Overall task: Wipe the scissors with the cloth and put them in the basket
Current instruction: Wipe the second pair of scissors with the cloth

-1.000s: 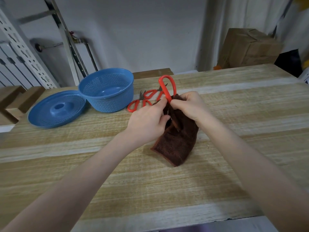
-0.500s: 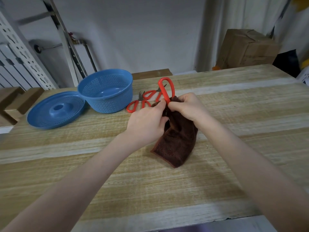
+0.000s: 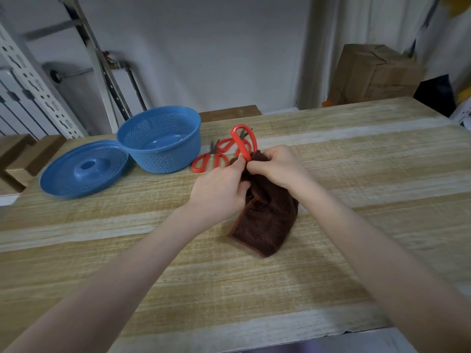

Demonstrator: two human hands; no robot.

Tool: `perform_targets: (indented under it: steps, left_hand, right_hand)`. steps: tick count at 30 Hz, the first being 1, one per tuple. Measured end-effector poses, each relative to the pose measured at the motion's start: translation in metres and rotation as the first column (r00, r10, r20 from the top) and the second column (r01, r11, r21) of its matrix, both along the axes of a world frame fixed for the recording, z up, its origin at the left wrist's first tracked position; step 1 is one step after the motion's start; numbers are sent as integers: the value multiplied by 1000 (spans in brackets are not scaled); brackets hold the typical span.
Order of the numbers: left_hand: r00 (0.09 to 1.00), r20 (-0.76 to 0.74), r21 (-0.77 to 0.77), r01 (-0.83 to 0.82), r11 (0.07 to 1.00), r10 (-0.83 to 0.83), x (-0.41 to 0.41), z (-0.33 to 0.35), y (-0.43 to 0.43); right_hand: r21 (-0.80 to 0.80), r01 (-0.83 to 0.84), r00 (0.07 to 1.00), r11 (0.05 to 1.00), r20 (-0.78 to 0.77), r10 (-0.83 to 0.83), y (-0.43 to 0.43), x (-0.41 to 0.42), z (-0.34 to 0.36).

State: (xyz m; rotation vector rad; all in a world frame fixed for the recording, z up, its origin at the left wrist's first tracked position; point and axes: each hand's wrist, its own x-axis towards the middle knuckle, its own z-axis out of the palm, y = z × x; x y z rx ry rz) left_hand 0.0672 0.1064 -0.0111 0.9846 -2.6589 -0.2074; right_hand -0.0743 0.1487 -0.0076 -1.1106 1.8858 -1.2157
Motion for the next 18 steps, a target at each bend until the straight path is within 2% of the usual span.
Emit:
perform_targets:
  steps: [6, 10, 13, 15, 18]
  left_hand:
    - [995, -79, 120, 71, 990, -62, 2, 0, -8]
    - [987, -148, 186, 83, 979, -55, 10, -3, -16]
    - [984, -170, 163, 86, 983, -58, 12, -3, -17]
    - [982, -179, 143, 92, 985, -65, 11, -3, -18]
    - [982, -171, 132, 109, 985, -86, 12, -3, -18]
  right_hand:
    - [-60, 53, 995, 997, -81, -58, 3, -9, -1]
    - [-59, 201, 966, 978, 176, -188, 11, -28, 0]
    - [-163, 171, 963, 972, 236, -130, 16, -28, 1]
    - [-243, 80, 992, 967, 112, -54, 15, -21, -1]
    - [-256, -46, 990, 965, -144, 9, 13, -19, -6]
